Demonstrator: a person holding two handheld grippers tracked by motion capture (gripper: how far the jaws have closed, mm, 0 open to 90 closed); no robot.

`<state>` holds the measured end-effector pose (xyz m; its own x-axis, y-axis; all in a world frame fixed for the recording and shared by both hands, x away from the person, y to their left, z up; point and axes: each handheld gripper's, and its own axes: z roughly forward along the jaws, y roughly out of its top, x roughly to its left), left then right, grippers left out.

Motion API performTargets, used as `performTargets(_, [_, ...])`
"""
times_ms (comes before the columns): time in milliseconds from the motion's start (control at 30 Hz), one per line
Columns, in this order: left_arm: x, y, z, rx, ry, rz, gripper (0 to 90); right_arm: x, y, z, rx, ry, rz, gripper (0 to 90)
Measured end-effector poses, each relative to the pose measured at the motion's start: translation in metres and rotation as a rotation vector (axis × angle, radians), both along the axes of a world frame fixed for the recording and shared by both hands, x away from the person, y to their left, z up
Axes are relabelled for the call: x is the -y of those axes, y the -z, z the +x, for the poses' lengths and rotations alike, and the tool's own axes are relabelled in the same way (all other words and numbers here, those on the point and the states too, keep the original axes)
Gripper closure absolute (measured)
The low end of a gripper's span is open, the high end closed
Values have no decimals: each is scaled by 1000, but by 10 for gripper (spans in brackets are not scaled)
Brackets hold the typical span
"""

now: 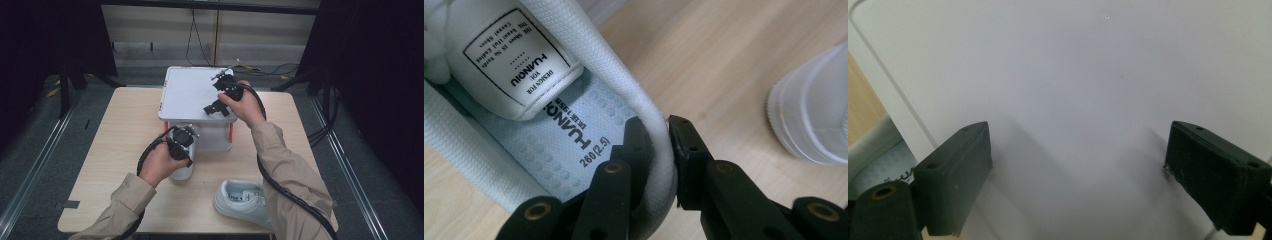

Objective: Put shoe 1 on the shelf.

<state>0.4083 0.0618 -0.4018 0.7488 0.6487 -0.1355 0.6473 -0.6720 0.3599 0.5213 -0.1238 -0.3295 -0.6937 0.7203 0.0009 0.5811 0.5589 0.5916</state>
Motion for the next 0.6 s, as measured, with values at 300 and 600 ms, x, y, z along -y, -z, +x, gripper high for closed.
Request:
performTargets(300, [-2,3,21,23,-3,12,792,0,0,0,0,-1,2,110])
performTargets(600, [2,5,33,49,-21,8,763,0,1,1,5,-9,2,109])
